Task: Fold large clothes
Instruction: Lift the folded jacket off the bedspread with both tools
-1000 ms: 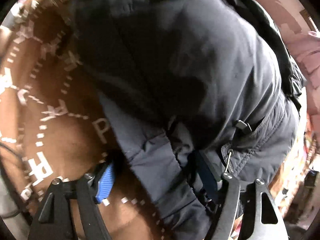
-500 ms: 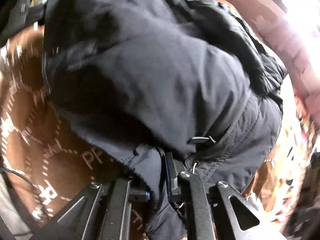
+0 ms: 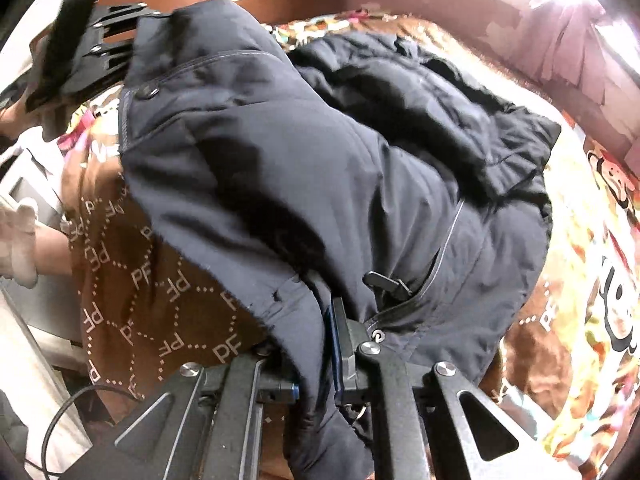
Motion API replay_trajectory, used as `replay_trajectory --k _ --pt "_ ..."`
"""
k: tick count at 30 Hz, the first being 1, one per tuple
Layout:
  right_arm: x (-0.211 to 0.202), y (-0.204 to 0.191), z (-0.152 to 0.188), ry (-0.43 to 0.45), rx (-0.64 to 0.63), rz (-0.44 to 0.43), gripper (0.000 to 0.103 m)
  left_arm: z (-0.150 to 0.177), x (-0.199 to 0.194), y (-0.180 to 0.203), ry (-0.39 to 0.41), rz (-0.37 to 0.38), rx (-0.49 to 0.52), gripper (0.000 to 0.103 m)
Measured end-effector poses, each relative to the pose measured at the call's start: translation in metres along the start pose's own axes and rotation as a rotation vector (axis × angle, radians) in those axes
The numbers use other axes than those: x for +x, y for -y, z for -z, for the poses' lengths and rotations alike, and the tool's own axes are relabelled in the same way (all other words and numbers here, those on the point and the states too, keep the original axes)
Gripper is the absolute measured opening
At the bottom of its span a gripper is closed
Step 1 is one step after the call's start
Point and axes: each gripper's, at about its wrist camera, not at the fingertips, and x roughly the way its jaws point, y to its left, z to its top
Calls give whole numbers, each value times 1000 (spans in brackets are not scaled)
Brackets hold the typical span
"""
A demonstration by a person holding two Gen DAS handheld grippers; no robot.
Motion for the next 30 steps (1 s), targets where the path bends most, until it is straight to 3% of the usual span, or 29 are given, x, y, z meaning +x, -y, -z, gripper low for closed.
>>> replay_trajectory --k 6,9,11,15,24,25,26,27,30 --pt "-10 8 -11 41 6 -14 12 -37 16 -29 -84 55 -87 8" --pt "-17 7 -12 75 -2 -21 26 -55 23 -36 -96 68 -128 8" --pt "-20 5 -12 100 5 -53 45 -65 26 -36 -79 58 -133 8" --pt "-17 -7 -15 98 -42 4 49 -78 31 -36 -69 53 -148 8" --pt "35 -45 -3 -85 -295 251 49 -80 29 -42 -61 59 -185 8" --pt "38 -49 -1 -97 -336 292 46 -79 28 -42 -57 57 -181 8" --pt "40 -51 1 -104 -367 328 29 -77 27 -42 -54 57 -179 8" --pt "40 -52 2 -108 -400 368 22 -75 27 -43 -53 55 -177 7" --pt "30 -40 -4 -111 -344 344 17 -65 23 -43 -47 42 -154 7"
